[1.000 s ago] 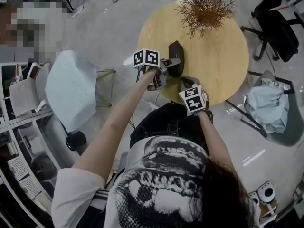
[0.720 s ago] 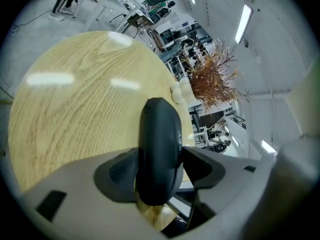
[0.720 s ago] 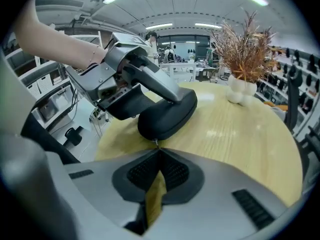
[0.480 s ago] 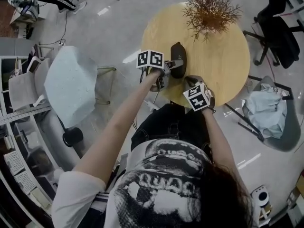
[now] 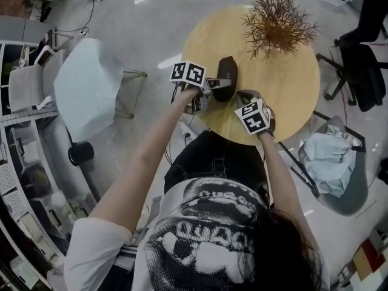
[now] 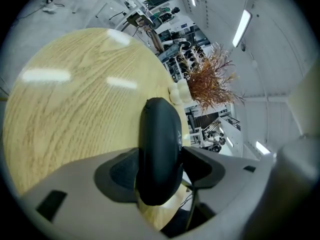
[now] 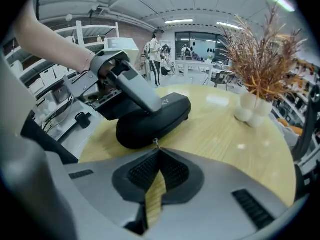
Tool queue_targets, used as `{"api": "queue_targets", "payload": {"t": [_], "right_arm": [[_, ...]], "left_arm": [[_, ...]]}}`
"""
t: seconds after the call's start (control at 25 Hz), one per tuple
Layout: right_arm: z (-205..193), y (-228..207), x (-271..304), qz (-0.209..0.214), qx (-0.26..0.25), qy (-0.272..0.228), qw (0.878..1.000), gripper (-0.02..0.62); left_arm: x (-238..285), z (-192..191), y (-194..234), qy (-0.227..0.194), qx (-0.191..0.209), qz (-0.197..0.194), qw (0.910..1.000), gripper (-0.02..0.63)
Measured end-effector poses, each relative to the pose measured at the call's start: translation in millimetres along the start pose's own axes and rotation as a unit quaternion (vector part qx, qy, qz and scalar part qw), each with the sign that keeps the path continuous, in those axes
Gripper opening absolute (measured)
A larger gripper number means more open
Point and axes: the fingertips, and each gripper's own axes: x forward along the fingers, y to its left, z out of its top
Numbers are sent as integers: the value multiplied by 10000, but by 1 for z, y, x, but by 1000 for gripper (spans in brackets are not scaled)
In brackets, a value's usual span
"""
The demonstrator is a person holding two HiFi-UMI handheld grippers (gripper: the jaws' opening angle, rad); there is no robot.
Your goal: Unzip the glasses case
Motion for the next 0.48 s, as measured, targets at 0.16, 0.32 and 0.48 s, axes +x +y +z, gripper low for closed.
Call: {"api": "queue_targets", "payload": {"t": [0.16, 0.32, 0.48], "right_arm": [[5, -13, 4, 279, -314, 51, 9991, 2], [18, -31, 11, 490, -654, 2, 9967, 2], [30, -48, 17, 610, -850, -34, 9945, 2]], "left_arm": [[2, -3, 0, 85, 3, 63, 9999, 281], [1, -1, 0, 126, -10, 101, 9999, 282], [2, -3, -1, 221, -49, 147, 9996, 282]]}}
